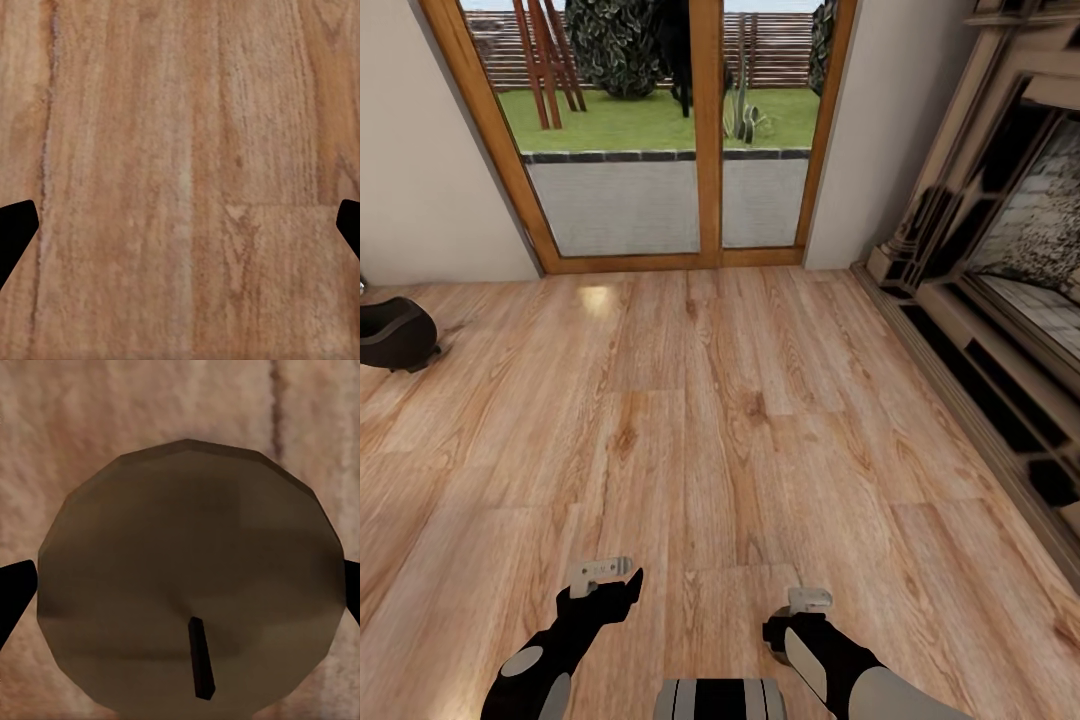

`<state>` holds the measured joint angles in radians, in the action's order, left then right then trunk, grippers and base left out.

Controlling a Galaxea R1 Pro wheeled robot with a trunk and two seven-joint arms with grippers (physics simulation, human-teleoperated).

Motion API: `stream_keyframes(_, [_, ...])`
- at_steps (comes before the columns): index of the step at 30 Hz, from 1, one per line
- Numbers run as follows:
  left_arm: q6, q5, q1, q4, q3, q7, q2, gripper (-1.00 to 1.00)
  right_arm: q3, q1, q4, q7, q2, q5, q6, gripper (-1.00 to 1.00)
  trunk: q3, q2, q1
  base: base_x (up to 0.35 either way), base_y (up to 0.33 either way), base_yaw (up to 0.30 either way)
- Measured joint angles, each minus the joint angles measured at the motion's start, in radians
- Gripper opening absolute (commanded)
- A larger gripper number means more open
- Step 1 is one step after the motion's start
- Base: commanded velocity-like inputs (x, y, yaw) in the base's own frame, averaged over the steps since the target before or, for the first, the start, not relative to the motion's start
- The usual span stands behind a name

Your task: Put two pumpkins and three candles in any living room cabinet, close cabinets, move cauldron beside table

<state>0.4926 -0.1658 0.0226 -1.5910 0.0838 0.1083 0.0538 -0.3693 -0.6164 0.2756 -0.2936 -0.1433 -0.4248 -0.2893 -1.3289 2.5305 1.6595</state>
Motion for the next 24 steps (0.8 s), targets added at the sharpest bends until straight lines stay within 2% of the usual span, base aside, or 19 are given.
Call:
stream_keyframes(4, [0.0, 0.0, 0.0, 0.0, 0.001, 0.001, 0.0, 1.0, 0.0, 0.0, 0.0, 0.0, 0.0, 0.0, 0.0, -1.0, 0.0, 0.0, 0.0, 0.0, 0.0, 0.0])
stream_keyframes(12, [0.0, 0.0, 0.0, 0.0, 0.001, 0.001, 0.0, 1.0, -0.001, 0.0, 0.001, 0.0, 0.0, 0.002, 0.0, -1.0, 0.031, -0.002, -0.004, 0.0, 0.0, 0.0])
stream_keyframes(17, [0.002, 0.001, 0.0, 0.002, 0.001, 0.001, 0.0, 1.0, -0.002, 0.0, 0.004, 0.001, 0.001, 0.0, 0.056, -1.0, 0.05, -0.003, -0.006, 0.0, 0.0, 0.0])
stream_keyframes(24, [0.003, 0.001, 0.0, 0.004, 0.001, 0.002, 0.0, 1.0, -0.003, 0.001, 0.013, 0.003, 0.003, -0.002, 0.08, -1.0, 0.077, -0.005, -0.009, 0.0, 0.0, 0.0])
